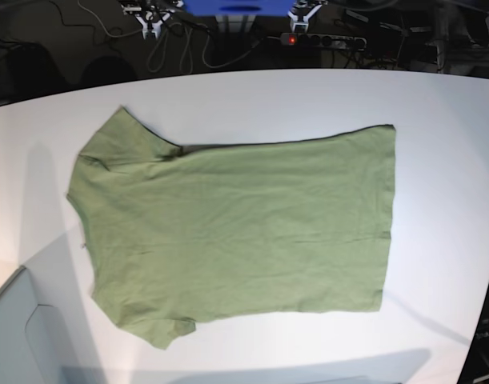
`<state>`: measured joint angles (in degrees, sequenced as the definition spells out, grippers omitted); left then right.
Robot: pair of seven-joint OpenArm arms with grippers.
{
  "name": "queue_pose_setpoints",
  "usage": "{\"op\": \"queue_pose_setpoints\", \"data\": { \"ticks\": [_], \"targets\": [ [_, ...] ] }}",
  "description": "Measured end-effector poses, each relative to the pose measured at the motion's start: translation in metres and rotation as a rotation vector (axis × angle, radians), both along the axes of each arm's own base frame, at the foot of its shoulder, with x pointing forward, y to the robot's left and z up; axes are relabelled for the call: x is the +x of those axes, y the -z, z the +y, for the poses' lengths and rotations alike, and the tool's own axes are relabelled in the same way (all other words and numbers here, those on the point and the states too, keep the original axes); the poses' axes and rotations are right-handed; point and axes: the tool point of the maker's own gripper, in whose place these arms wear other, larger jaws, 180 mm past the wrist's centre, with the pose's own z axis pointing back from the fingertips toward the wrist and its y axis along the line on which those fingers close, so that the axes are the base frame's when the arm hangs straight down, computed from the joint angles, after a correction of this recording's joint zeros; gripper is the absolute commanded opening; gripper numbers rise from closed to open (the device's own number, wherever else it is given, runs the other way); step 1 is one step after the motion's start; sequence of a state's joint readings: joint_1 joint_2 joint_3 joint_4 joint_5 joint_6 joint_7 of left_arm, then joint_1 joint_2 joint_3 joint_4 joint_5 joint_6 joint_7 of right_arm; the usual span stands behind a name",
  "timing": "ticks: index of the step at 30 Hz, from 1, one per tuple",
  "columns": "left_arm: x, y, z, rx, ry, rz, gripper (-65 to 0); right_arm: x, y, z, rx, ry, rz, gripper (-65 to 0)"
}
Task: Fold the T-shirt properly
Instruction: 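Lower both grippers from rest toward the shirt's collar edge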
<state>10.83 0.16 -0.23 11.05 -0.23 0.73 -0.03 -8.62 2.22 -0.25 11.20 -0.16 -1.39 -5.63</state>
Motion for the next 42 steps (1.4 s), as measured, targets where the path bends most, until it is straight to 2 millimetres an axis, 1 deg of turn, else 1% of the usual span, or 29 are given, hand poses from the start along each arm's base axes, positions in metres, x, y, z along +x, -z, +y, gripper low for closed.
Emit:
{"op": "queue_pose_setpoints", "data": {
  "ticks": [3, 17, 37, 42],
  "targets": [
    [0.000, 0.000, 0.000, -0.002, 0.000, 0.000, -64.9, 0.000, 0.000, 0.000, 0.000, 0.000, 0.000, -64.5],
    [-0.001, 0.000, 0.001, 0.001, 0.001, 0.001, -64.9, 0.000, 0.000, -0.013, -0.014, -0.004, 0.000, -64.4],
    [-0.001, 0.000, 0.001, 0.001, 0.001, 0.000, -64.9, -0.002, -0.001, -0.013, -0.013, -0.004, 0.002, -64.8],
    [-0.011, -0.004, 0.001, 0.000, 0.001, -0.007, -64.9, -0.005, -0.002, -0.013, -0.013, -0.007, -0.005, -64.9]
  ]
}}
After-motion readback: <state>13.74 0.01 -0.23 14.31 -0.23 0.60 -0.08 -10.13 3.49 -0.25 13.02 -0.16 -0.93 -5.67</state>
